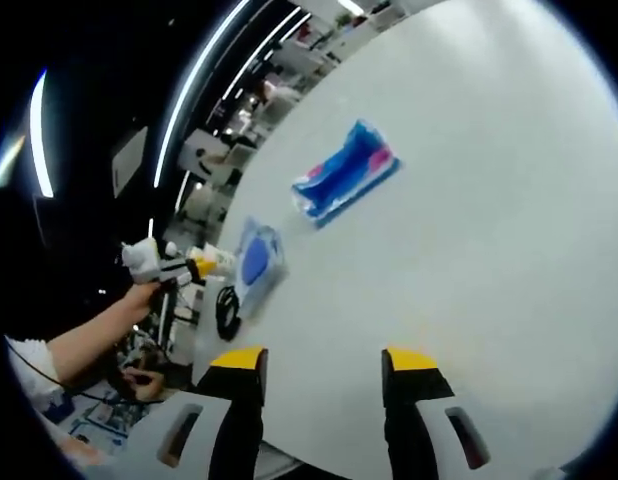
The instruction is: Arrange the tabletop items into an orderly group along one side of the table until the central work area is clear of visible clutter.
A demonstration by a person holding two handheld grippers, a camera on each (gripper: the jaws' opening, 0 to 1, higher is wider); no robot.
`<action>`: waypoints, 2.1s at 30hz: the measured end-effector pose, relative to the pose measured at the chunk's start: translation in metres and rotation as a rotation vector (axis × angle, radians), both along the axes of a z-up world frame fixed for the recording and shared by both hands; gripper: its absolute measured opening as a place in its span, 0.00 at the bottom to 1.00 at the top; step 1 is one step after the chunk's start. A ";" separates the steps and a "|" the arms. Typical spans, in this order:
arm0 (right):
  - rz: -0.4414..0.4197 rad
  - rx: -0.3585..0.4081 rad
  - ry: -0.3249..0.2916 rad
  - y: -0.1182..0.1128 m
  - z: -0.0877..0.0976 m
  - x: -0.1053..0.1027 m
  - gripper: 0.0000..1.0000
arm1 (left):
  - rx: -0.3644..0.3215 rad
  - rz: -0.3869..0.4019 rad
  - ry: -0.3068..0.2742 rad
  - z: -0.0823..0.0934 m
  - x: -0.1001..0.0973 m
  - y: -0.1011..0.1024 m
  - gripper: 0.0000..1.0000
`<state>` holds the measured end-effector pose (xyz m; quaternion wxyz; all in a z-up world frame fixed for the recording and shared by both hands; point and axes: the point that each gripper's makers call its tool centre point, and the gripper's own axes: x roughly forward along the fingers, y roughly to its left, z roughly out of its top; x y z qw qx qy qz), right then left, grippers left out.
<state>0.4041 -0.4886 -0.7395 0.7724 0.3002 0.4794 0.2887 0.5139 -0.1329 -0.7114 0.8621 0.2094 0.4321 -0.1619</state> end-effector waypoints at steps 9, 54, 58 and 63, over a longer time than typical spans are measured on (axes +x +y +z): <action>0.001 0.009 -0.001 0.004 0.002 0.002 0.46 | 0.010 0.019 -0.063 0.012 0.000 0.001 0.20; 0.047 -0.062 -0.257 -0.025 0.034 0.011 0.64 | -0.300 0.505 -0.345 0.046 -0.116 -0.008 0.74; 0.097 -0.113 -0.310 -0.027 0.036 0.013 0.66 | -0.306 0.489 -0.321 0.039 -0.121 -0.019 0.74; 0.114 -0.133 -0.330 -0.029 0.036 0.012 0.69 | -0.320 0.485 -0.318 0.029 -0.129 -0.038 0.73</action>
